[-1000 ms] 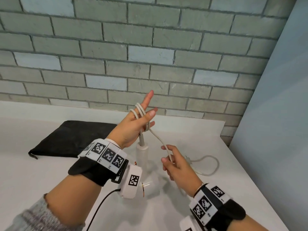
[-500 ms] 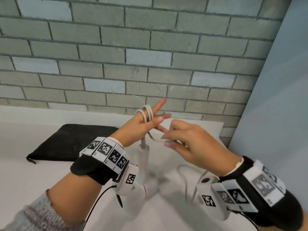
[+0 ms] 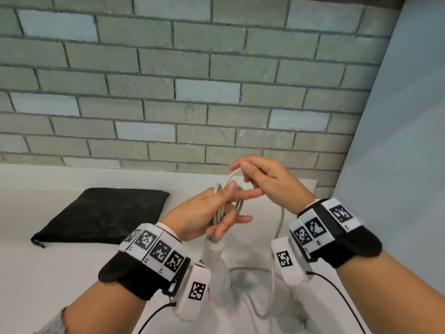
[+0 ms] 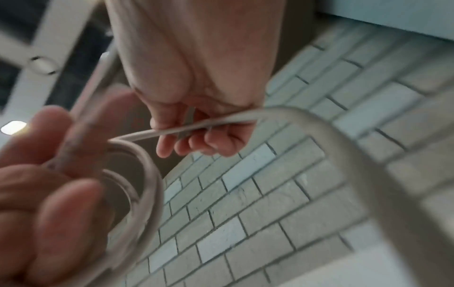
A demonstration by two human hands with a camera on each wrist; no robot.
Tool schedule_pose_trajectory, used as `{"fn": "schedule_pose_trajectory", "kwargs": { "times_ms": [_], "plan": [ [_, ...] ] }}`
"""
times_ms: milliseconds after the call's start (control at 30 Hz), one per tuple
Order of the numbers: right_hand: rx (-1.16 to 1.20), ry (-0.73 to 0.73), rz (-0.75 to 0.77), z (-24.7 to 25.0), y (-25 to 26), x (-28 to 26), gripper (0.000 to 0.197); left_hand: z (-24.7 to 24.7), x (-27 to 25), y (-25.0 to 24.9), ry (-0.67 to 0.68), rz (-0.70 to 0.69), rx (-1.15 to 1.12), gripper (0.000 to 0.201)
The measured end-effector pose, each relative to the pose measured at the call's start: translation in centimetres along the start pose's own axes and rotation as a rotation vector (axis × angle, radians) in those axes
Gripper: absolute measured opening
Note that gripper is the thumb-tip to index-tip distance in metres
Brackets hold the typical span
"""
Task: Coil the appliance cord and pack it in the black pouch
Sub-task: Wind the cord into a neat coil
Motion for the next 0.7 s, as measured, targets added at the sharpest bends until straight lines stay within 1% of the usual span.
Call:
{"fn": "schedule_pose_trajectory", "kwargs": {
  "times_ms": [67, 133, 200, 267, 367, 467, 567, 633, 700],
  "plan": [
    [0.142, 0.002, -0.073, -0.8, -1.1, -0.3, 0.026, 0.0, -0.2, 0.0, 0.026, -0.015, -0.049, 0.053],
    [0.236, -0.018, -0.113, -2.1, -2.3, -0.6, 0.024, -0.1, -0.4, 0.0, 0.070, -0.064, -0.119, 0.053],
    [0.217, 0.000, -0.139, -4.1, -3.7, -1.2, 0.021, 0.1, -0.3, 0.1, 0.050, -0.111, -0.192, 0.052],
    [0.133, 0.087, -0.213, -6.5, -4.8, -2.3, 0.021, 0.4, -0.3, 0.0, -0.040, -0.154, -0.222, 0.050],
    [0.066, 0.251, -0.311, -9.4, -5.2, -4.2, 0.041, 1.3, -0.2, -0.2, -0.190, -0.165, -0.178, 0.051],
    [0.144, 0.339, -0.349, -9.9, -4.6, -5.2, 0.050, 2.1, -0.2, -0.1, -0.328, -0.173, -0.067, 0.049],
    [0.183, 0.452, -0.335, -8.9, -3.7, -5.6, 0.057, 2.7, -0.1, -0.1, -0.453, -0.193, 0.071, 0.047],
    [0.123, 0.531, -0.310, -8.2, -3.3, -6.0, 0.053, 3.2, -0.2, 0.0, -0.525, -0.174, 0.166, 0.049],
    [0.016, 0.536, -0.279, -7.3, -3.1, -6.2, 0.036, 3.8, -0.3, -0.2, -0.568, -0.141, 0.292, 0.048]
  ]
}}
Point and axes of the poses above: each hand's wrist, its own x-axis towards the middle knuckle, its own z-axis out of the back of the hand, y = z × x, the point moved 1 cm from there along x, towards the middle knuckle, and after that the axes turned 6 degrees about y, right-handed, at the moved point
